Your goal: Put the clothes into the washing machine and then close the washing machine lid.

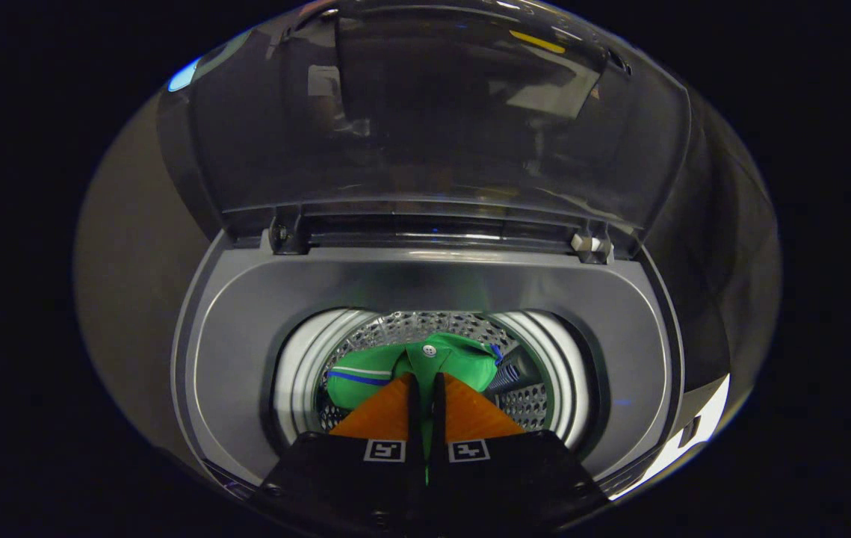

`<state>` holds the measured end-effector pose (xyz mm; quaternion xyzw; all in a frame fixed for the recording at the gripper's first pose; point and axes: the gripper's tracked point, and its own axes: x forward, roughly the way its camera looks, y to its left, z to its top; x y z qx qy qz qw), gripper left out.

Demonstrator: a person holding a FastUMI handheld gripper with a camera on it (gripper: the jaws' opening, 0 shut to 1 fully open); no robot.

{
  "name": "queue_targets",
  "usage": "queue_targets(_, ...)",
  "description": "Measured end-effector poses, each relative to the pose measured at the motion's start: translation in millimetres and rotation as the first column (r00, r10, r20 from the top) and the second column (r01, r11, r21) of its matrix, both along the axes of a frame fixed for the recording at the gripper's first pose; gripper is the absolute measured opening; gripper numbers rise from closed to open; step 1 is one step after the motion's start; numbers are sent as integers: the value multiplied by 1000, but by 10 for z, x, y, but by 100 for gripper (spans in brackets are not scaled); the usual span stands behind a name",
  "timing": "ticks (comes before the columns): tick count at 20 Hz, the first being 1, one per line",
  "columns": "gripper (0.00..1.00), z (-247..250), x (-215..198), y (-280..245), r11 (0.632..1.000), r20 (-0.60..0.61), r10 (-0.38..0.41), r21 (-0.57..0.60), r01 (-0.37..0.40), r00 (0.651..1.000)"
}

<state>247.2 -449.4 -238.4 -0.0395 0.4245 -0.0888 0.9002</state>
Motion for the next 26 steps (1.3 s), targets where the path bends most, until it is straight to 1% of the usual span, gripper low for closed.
queue_targets(2,8,-112,-80,5,1000,-67,7,15,-6,998)
queue_targets(3,16,-147,-88,-2,1000,-72,9,18,-8,997)
queue_targets(5,17,-157,-113,-76,1000,-83,-8,-3,8,996)
queue_targets(6,37,-200,-131,-103,1000,-103,-14,-10,13,995)
queue_targets(8,75,-194,-146,-62,1000,-113,12,10,-11,993)
queue_targets(9,94,-200,-152,-84,1000,-117,18,-5,-19,993)
queue_targets(11,94,-169,-164,-87,1000,-105,18,-17,-20,994)
queue_targets(14,94,-25,-177,-38,1000,-76,31,3,-31,997)
queue_targets(15,97,29,-166,4,999,-57,41,25,-39,998)
queue_targets(16,96,72,-135,39,998,-34,47,36,-46,998)
queue_targets(18,98,195,-147,39,999,-20,42,33,-41,999)
queue_targets(21,98,485,-135,-8,999,14,28,17,-29,1000)
queue_targets(23,98,721,-92,-7,999,50,21,30,-22,999)
queue_targets(26,98,1204,12,-39,999,138,8,35,-13,990)
